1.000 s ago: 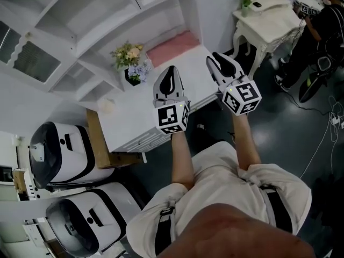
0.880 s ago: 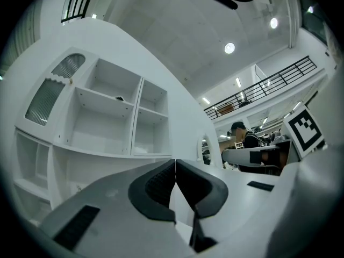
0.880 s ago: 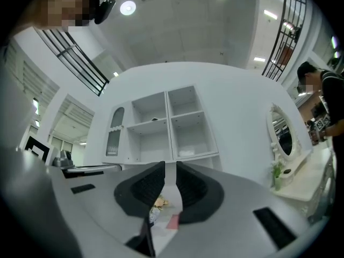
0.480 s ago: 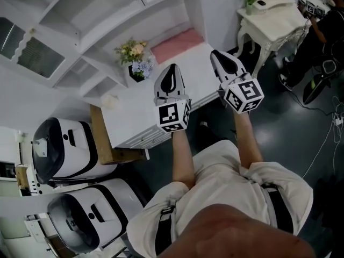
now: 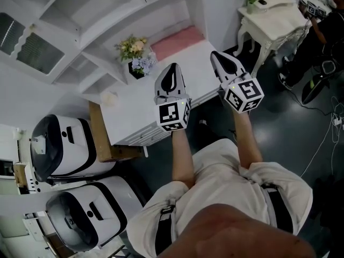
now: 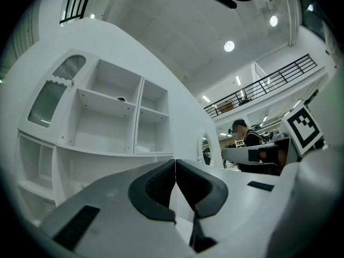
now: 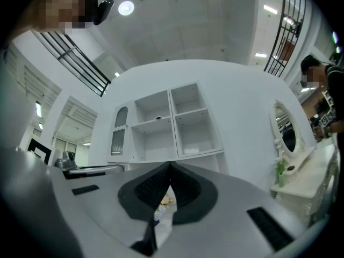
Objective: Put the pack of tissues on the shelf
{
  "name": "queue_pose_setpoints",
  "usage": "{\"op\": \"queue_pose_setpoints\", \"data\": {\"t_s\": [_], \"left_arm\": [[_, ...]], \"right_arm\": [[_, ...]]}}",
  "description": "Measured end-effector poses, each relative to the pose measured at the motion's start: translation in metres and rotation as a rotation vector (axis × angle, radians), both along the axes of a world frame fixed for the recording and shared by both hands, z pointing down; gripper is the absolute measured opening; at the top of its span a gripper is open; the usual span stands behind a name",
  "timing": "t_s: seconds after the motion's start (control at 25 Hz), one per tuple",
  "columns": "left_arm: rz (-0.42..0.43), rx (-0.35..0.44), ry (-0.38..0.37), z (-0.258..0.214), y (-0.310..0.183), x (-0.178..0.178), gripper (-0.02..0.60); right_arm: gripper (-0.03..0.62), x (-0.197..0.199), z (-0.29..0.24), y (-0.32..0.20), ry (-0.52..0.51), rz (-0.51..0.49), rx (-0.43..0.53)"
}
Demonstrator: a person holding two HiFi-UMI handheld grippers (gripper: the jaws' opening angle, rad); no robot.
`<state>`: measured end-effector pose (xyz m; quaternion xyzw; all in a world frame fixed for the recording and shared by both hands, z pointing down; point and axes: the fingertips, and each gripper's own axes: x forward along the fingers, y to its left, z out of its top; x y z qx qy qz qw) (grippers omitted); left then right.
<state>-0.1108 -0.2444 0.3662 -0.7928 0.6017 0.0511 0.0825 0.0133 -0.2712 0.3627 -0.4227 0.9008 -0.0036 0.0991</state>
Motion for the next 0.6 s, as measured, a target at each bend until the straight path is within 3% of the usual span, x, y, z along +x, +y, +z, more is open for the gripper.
{"op": "queue_pose_setpoints", "data": {"t_s": [0.6], "left_arm": [[-0.015, -0.020, -0.004, 0.0105, 0.0018, -0.0004, 0.011]], "right_arm": [[0.067, 0.0005, 0.0065, 0.0021, 0.003, -0.019, -0.021]]}}
